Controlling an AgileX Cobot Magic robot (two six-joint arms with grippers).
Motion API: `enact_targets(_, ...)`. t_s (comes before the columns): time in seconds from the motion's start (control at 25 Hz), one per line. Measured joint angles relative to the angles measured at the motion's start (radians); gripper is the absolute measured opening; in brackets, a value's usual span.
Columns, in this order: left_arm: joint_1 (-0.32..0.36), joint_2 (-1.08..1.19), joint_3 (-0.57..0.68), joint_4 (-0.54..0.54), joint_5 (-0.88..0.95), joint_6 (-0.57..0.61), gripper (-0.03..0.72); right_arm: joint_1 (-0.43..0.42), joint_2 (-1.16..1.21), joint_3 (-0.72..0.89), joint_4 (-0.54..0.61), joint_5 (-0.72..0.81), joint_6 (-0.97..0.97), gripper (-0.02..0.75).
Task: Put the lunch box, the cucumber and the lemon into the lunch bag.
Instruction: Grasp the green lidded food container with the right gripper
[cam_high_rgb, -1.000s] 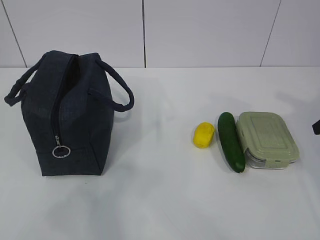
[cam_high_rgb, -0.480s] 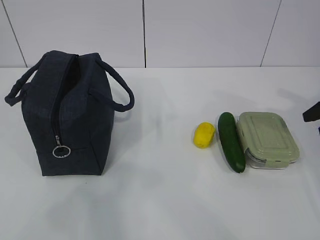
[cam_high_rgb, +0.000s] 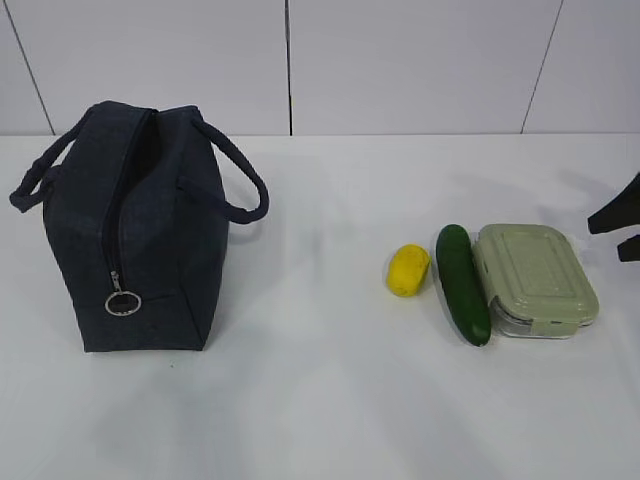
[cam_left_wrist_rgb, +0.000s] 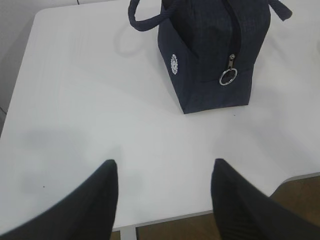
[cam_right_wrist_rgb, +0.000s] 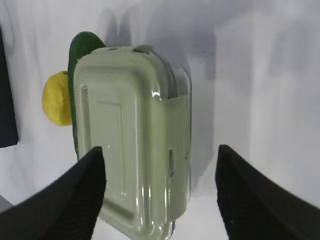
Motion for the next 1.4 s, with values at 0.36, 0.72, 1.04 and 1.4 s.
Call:
enact_targets(0.36, 0.0, 0.0, 0.0, 0.0, 0.0, 0.0, 0.425, 0.057, 0.059, -0.01, 0.002, 0.0, -0.077, 0.533)
enact_targets(0.72, 0.0, 0.0, 0.0, 0.0, 0.0, 0.0, 0.425, 0.062, 0.134, -0.01, 0.015, -0.001, -0.094, 0.533)
enact_targets(1.04, 0.0, 0.0, 0.0, 0.0, 0.0, 0.0, 0.425, 0.066, 0.15, -0.016, 0.053, -0.001, -0.146, 0.533)
enact_targets(1.4, 0.0, 0.0, 0.0, 0.0, 0.0, 0.0, 0.425, 0.067, 0.153, -0.016, 0.059, 0.001, -0.143, 0.501)
